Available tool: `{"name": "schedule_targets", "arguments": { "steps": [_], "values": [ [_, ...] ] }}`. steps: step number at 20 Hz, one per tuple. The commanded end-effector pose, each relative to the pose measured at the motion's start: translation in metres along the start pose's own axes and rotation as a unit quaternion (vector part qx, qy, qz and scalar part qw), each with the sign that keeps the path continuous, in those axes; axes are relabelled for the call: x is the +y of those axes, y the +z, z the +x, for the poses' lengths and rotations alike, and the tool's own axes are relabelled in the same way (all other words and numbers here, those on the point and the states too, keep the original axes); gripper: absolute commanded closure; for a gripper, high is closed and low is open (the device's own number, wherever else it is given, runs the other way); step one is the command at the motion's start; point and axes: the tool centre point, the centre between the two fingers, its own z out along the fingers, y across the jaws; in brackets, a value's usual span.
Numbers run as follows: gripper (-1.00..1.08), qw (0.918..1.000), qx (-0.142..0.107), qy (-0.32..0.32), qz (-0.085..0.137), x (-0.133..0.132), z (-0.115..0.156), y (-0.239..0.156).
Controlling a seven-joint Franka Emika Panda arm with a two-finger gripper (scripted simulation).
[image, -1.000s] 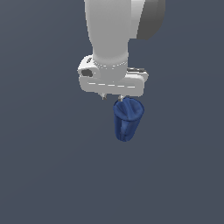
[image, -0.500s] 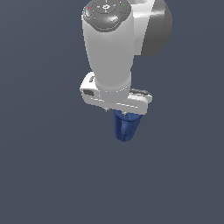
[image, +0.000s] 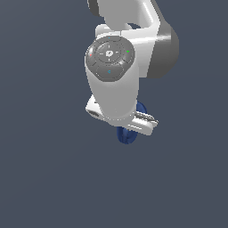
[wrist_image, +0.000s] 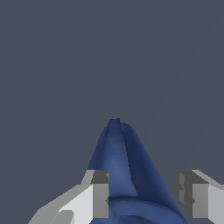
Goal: Pick up the object and move it to a goal position.
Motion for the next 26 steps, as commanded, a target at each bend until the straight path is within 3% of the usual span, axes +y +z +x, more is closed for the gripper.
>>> {"name": "schedule_targets", "arguments": {
  "steps": [1, 12, 26],
  "values": [
    [-0.2, 0.9999, -0.01, 0.012, 0.001, -0.005, 0.006, 0.007],
    [-0.2, 0.9985, -0.035, 0.042, 0.003, -0.016, 0.018, 0.028],
    [-0.2, 0.9983, -0.038, 0.045, 0.003, -0.017, 0.018, 0.041]
  ]
}}
